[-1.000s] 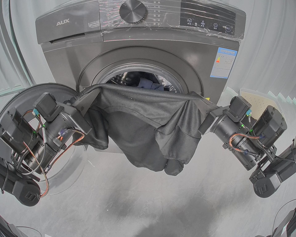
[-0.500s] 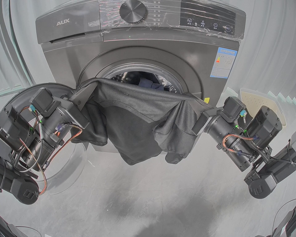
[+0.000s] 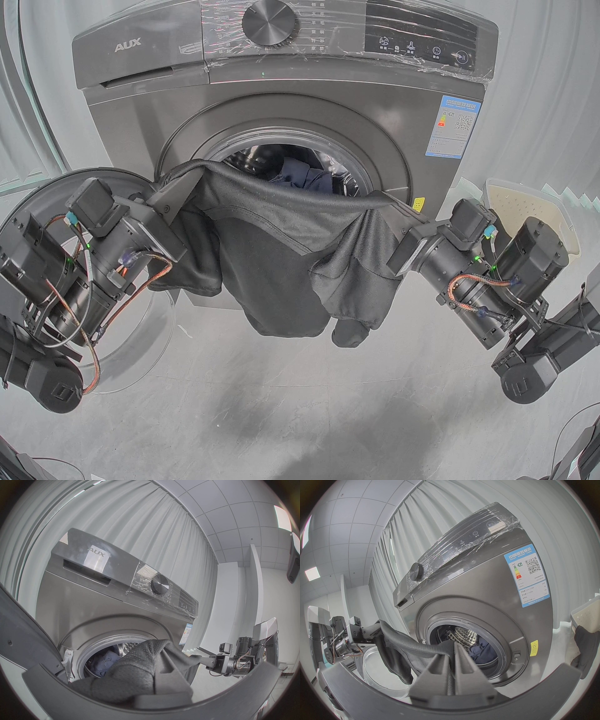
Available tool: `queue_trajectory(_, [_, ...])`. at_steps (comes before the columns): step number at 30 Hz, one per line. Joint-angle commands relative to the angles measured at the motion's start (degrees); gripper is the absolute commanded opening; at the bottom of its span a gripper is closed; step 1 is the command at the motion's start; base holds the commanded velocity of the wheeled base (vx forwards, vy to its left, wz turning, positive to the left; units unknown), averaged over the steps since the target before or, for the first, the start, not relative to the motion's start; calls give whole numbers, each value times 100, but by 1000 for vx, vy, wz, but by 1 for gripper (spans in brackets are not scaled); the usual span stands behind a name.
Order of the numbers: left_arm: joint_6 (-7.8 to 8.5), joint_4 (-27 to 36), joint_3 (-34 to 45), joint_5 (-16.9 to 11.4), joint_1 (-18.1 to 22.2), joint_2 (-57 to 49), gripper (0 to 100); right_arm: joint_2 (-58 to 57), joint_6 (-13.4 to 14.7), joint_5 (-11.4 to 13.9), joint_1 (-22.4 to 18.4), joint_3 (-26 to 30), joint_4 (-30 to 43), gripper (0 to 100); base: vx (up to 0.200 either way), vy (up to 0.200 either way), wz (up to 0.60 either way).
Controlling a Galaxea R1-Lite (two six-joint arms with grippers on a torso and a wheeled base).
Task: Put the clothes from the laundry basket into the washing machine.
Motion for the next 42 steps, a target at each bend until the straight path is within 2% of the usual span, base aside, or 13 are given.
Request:
queue_trajectory(1, [-3,-5,-154,-15,-66,238,0,124,37,-8,114,50,0,100,0,0,0])
queue_trajectory(3, [-3,-5,-250,-15,-110,335,0,326,89,-17,263,164,18,100,0,0,0])
queue_trajectory(6, [-3,-5,-374,-24,-145,396,0,678,89,45,492,674,-8,100,0,0,0])
queue_trajectory(10, [-21,-5,-514,-15,-242,396,0,1047,63,150,606,823,-17,100,0,0,0])
queue_trajectory(13, [-21,-5,-523,-15,-312,352,0,1240,54,335,685,770,-26,100,0,0,0])
queue_trajectory(18, [-12,-5,-523,-24,-330,326,0,1574,45,423,659,410,-26,100,0,0,0])
queue_trajectory(25, [-12,-5,-523,-24,-330,282,0,2040,-16,941,738,322,-123,100,0,0,0])
queue_trajectory(30, [-21,-5,-523,-24,-330,273,0,2207,-34,968,747,225,-131,100,0,0,0])
queue_trajectory(34, [-12,-5,-514,-24,-374,264,0,2567,-113,941,527,-486,-123,100,0,0,0])
queue_trajectory(36, [-12,-5,-497,-24,-435,203,0,2884,-174,933,430,-1084,-87,100,0,0,0])
queue_trajectory(38, [-12,-5,-497,-24,-435,203,0,2910,-183,933,430,-1119,-79,100,0,0,0])
queue_trajectory(39, [-12,-5,-479,-24,-479,176,0,3385,-271,933,342,-1866,-35,100,0,0,0])
queue_trajectory(42, [-12,-14,-470,-24,-550,168,0,3736,-324,941,307,-2429,44,100,0,0,0])
